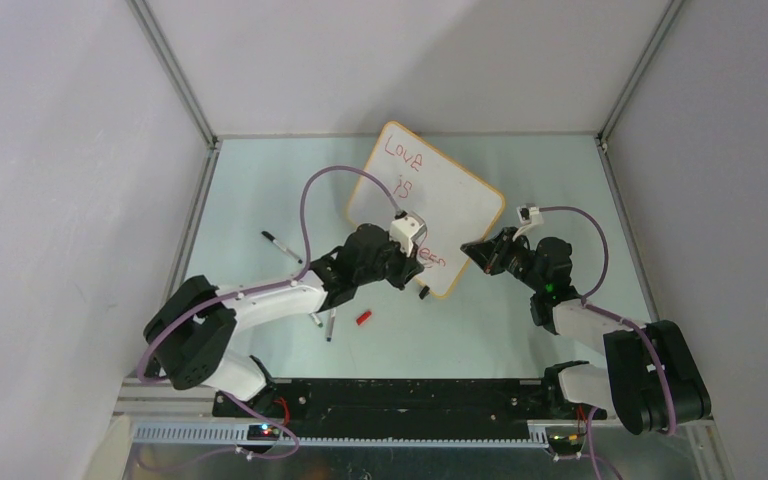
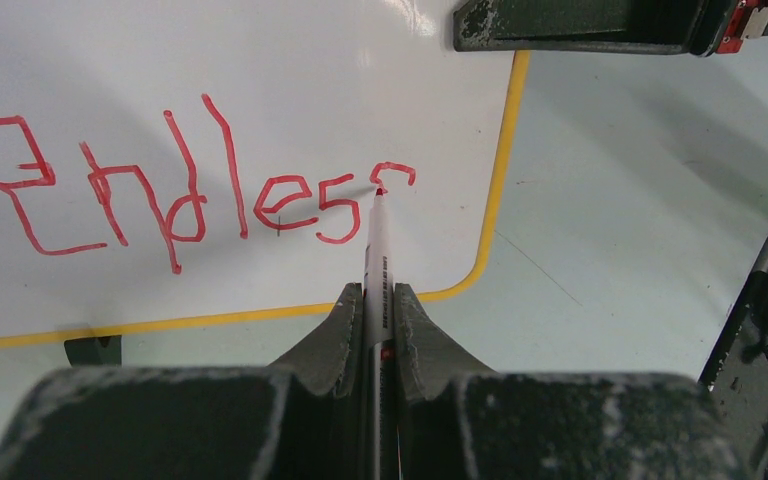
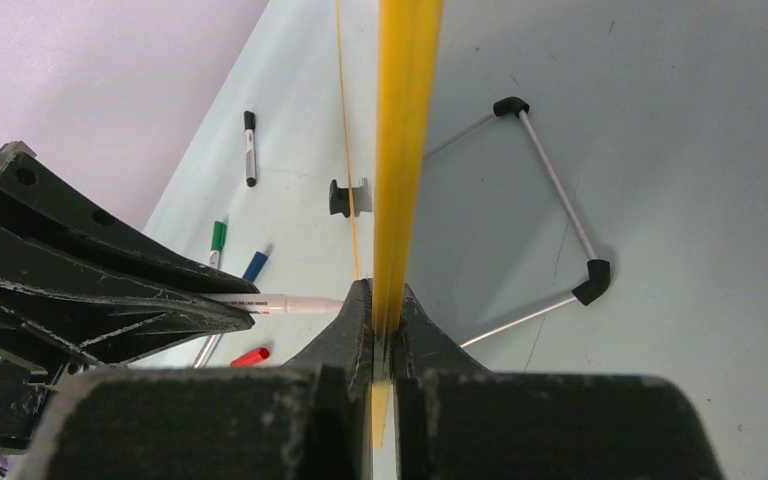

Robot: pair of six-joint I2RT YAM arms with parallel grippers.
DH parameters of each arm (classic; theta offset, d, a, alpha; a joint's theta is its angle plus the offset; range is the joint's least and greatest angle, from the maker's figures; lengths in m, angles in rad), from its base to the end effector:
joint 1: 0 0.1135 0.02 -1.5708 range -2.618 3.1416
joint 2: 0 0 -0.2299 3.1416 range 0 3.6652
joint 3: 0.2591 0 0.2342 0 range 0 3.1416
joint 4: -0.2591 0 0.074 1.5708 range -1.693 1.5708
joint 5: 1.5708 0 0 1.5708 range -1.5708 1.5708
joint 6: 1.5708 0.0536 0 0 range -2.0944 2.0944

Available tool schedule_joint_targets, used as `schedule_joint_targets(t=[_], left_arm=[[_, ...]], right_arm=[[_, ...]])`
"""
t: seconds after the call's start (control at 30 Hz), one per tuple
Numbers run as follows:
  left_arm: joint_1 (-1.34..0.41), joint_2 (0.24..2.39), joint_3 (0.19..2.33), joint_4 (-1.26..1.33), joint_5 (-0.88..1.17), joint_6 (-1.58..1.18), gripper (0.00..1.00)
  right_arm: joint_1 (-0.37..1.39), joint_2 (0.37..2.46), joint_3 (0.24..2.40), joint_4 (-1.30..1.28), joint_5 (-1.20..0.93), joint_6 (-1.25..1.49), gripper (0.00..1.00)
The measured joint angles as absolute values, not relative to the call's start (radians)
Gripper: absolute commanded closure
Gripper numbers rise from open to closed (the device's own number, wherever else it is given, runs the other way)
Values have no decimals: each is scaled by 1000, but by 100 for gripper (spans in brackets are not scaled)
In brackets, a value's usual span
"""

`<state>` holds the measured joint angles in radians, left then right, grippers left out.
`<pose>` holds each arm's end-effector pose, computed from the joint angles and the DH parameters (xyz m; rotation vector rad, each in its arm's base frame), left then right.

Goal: Write a sentence on the whiteboard

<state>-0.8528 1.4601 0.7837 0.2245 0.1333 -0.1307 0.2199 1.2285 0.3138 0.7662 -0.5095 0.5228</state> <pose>0.2072 -0.2480 0.1916 0.8241 1.9339 -0.7446 0.2363 0.0796 0.1694 -0.1247 1.7977 0.9764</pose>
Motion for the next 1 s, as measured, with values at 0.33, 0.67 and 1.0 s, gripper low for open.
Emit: schedule_joint_targets(t=[0.33,0.67,1.0], left_arm=[[-853,1486,814,200,133,-131,100],[-853,1491,828,181,134,-131,100],[-853,1491,830,177,138,-130,100]], right_arm=[[220,1227,314,763,-508,522,100],[220,1226,314,762,-506,521,100],[220,1226,314,761,-506,521,100]])
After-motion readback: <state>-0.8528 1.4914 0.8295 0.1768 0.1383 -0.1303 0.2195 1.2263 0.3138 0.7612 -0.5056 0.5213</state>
